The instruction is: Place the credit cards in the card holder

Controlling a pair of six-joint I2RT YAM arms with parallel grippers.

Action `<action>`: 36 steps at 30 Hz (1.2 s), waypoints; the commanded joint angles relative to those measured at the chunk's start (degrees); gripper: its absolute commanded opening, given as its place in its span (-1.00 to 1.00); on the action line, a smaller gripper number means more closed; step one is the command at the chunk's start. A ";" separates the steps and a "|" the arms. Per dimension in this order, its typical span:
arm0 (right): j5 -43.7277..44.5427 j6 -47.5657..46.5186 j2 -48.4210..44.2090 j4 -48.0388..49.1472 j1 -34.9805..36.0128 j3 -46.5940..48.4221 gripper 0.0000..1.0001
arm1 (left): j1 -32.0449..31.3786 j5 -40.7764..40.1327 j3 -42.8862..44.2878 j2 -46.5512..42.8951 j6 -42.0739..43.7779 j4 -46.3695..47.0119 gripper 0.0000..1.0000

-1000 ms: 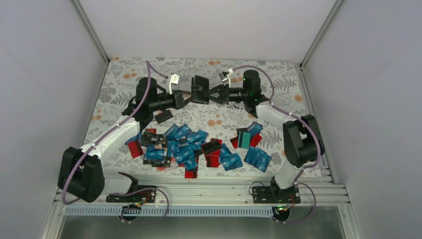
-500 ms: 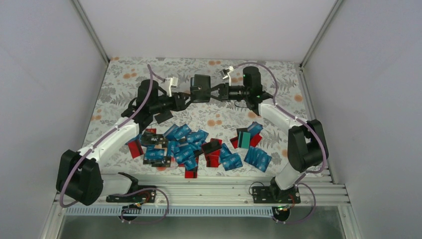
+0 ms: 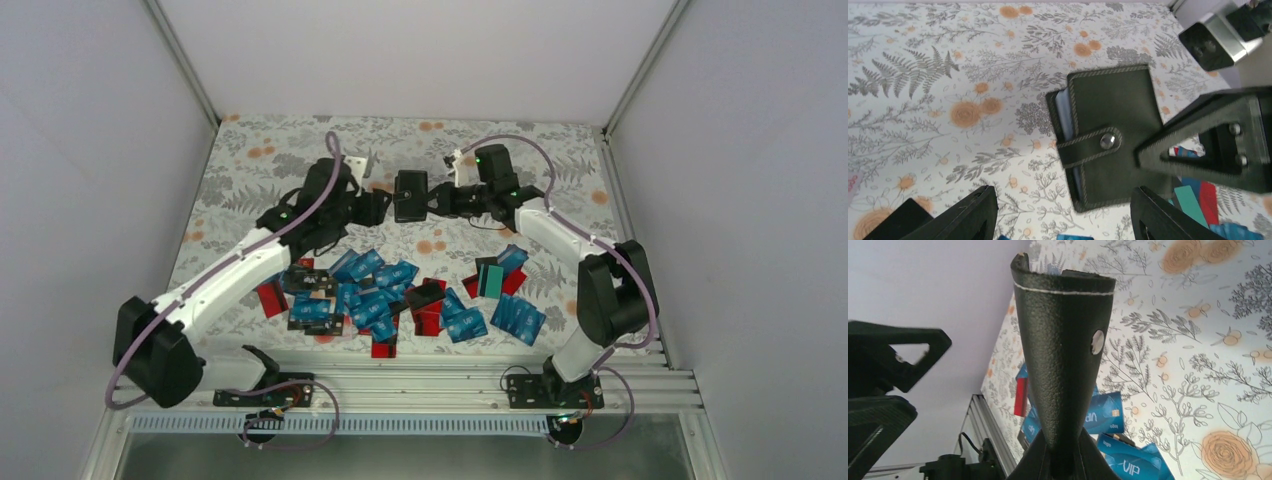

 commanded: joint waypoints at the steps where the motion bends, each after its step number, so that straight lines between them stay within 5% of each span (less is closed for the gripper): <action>1: 4.82 -3.05 0.19 -4.49 2.12 2.22 -0.91 | -4.50 -10.77 5.69 7.00 2.41 -4.28 0.33; 10: 5.73 -4.26 0.25 -6.19 2.71 1.88 -0.91 | -8.70 -15.07 12.21 17.54 0.46 -7.36 0.35; 26: 4.14 -4.98 0.18 -6.82 3.30 2.77 -0.91 | -8.91 -12.00 11.92 19.55 0.56 -3.34 0.46; 36: 4.10 -5.63 0.18 -7.84 3.44 3.08 -0.92 | -8.90 -16.72 15.16 22.75 -0.25 -5.32 0.50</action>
